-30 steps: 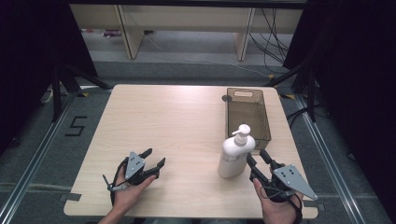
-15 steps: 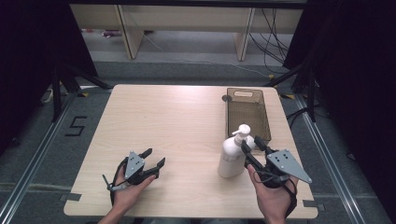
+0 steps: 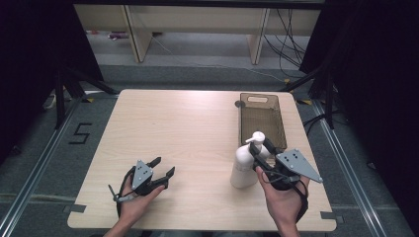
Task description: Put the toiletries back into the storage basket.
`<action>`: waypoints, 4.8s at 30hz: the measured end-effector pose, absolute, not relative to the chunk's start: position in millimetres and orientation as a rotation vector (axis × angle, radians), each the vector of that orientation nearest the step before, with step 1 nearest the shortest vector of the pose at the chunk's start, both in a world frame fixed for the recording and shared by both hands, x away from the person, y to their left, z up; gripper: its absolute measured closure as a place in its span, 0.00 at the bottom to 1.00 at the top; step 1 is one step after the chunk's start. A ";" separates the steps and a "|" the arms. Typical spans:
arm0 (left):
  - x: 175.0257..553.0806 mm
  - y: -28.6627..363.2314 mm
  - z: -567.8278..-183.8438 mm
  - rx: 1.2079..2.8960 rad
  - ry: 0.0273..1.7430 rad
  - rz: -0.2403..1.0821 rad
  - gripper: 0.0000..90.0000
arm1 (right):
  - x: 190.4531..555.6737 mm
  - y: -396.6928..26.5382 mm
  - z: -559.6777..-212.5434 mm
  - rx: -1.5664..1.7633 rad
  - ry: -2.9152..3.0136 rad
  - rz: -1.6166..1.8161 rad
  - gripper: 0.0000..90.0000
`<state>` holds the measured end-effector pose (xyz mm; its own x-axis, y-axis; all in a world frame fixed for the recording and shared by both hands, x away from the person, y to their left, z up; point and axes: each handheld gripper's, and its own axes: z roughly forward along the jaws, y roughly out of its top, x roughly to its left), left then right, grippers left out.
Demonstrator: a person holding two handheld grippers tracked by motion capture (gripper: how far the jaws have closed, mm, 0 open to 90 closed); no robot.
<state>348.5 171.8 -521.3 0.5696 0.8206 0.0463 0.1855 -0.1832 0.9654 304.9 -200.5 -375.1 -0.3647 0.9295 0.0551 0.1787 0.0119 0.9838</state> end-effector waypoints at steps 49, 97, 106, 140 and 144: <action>348.5 171.6 -521.2 1.694 0.838 0.713 0.39 | 310.1 -206.0 -360.8 1.180 1.554 1.419 0.67; 348.4 171.7 -521.2 1.695 0.838 0.714 0.39 | 316.0 -231.6 -321.8 1.162 1.408 1.400 0.67; 348.5 171.5 -521.3 1.694 0.837 0.714 0.39 | 321.2 -230.8 -315.7 1.154 1.392 1.405 0.67; 348.7 172.3 -521.2 1.693 0.836 0.708 0.39 | 351.6 -216.7 -290.0 1.090 1.339 1.401 0.67; 348.8 172.4 -521.2 1.693 0.836 0.707 0.39 | 355.6 -215.4 -287.4 1.089 1.331 1.406 0.67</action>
<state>348.8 172.4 -521.2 0.5779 0.8147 0.0474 0.1814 -0.1849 0.9659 355.6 -215.4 -287.4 -0.2198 0.9753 0.0215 -0.0319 -0.0292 0.9991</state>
